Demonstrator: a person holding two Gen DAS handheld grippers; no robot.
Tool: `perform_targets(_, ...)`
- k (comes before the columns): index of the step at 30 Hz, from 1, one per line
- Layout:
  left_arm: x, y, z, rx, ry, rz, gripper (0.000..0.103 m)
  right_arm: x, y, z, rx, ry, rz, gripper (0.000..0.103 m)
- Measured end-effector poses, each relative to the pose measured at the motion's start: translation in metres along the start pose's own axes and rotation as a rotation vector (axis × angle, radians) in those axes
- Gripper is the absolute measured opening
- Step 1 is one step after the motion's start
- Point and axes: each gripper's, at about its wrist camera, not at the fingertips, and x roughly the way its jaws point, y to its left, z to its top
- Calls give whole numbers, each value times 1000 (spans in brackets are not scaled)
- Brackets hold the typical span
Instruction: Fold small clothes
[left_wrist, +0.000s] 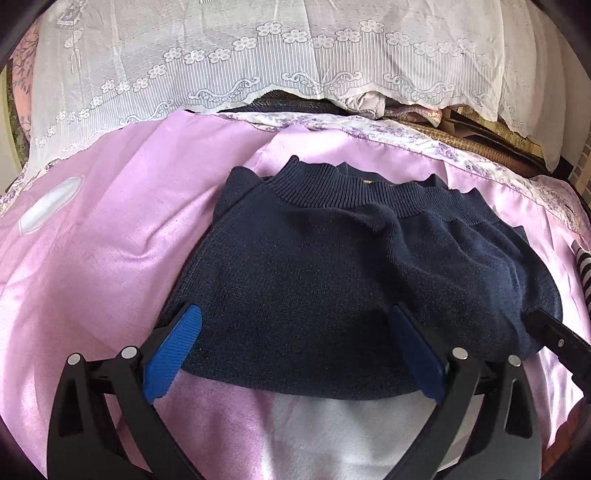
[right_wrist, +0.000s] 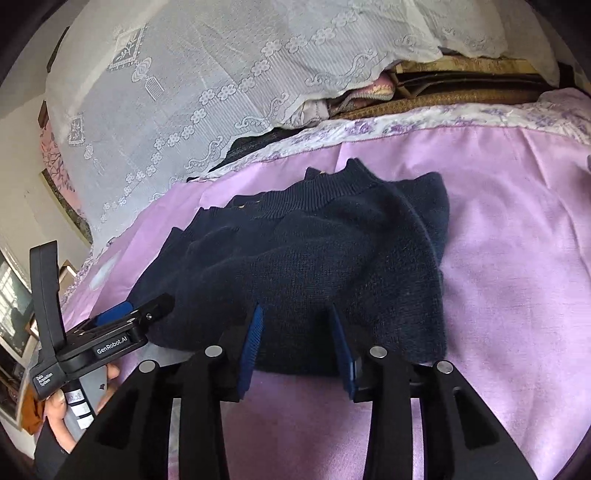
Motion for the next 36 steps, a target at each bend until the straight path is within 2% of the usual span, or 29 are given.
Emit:
perform_targets(3,-11,2,4,-15,-70,33,99,-9,9,3,-43,-60,-37,39)
perform_targets(6,-14,1,10,-14,-114,62,99,-6,18,13,-100,-84,-89,44)
perform_targets(12,7,-3,16,13,-67,90,99,11,21,36,-119,-124,-155,51)
perform_targets(14,17,-4,16,19,-26,94,99,27,20,39,-121,-79,-172,57)
perform_targets(16,28,-3,17,18,24,88,99,51,16,36,-109,33,-193,63)
perform_targets(17,31,-2,16,13,36,80,99,56,14,36,-102,56,-193,64)
perform_targets(22,33,-2,14,13,46,83,99,55,21,33,-132,51,-183,74)
perform_targets(25,28,-1,13,8,25,85,99,51,19,33,-120,30,-173,74)
perform_targets(30,12,-6,17,27,-64,83,99,32,24,32,-123,-85,-213,74)
perform_targets(33,8,-13,23,55,-116,104,99,38,26,41,-121,-90,-237,74)
perform_targets(36,17,-12,29,51,-94,117,99,48,24,47,-93,-72,-242,79)
